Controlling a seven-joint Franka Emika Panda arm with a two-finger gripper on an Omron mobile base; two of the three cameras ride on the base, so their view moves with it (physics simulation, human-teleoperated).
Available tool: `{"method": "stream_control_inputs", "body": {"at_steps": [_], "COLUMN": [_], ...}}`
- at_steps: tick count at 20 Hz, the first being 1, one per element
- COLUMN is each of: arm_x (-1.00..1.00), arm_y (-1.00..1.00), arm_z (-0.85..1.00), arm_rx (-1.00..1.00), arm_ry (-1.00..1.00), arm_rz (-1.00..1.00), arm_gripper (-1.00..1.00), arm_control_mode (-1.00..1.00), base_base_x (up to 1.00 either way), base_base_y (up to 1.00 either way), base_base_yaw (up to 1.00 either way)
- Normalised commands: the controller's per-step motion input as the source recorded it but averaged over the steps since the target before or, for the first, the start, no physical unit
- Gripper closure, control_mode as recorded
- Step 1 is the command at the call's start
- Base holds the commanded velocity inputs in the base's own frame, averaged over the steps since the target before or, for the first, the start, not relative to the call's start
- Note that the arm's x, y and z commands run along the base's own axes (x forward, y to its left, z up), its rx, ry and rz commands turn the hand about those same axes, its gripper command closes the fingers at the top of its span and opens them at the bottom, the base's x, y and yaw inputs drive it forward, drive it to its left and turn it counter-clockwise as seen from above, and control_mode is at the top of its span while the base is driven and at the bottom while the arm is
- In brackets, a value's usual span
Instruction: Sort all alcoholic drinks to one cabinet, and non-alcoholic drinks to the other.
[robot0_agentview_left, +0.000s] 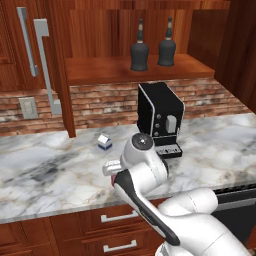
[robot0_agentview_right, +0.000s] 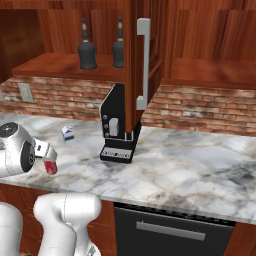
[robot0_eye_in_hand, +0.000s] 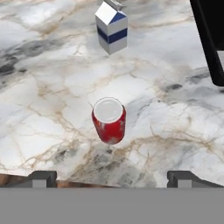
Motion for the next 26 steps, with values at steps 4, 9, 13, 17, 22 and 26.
{"method": "stream_control_inputs", "body": {"at_steps": [4,9,13,17,22,26], "arm_x": [0.09,0.10,0.11,0.21,0.26,0.26], "arm_y": [0.00,0.00,0.00,0.00,0.02,0.10], "arm_z": [-0.31,-0.18,-0.19,-0.14,-0.07,-0.07], "arm_rx": [-0.01,-0.03,-0.02,-0.01,0.00,0.00], "arm_ry": [0.00,0.00,0.00,0.00,0.00,0.00], "arm_rz": [0.00,0.00,0.00,0.00,0.01,0.03], "arm_gripper": [-1.00,-1.00,-1.00,-1.00,-1.00,-1.00], "arm_control_mode": [-1.00,-1.00,-1.00,-1.00,-1.00,-1.00], "base_base_x": [0.00,0.00,0.00,0.00,0.00,0.00], "base_base_y": [0.00,0.00,0.00,0.00,0.00,0.00], "base_base_yaw": [0.00,0.00,0.00,0.00,0.00,0.00]}}
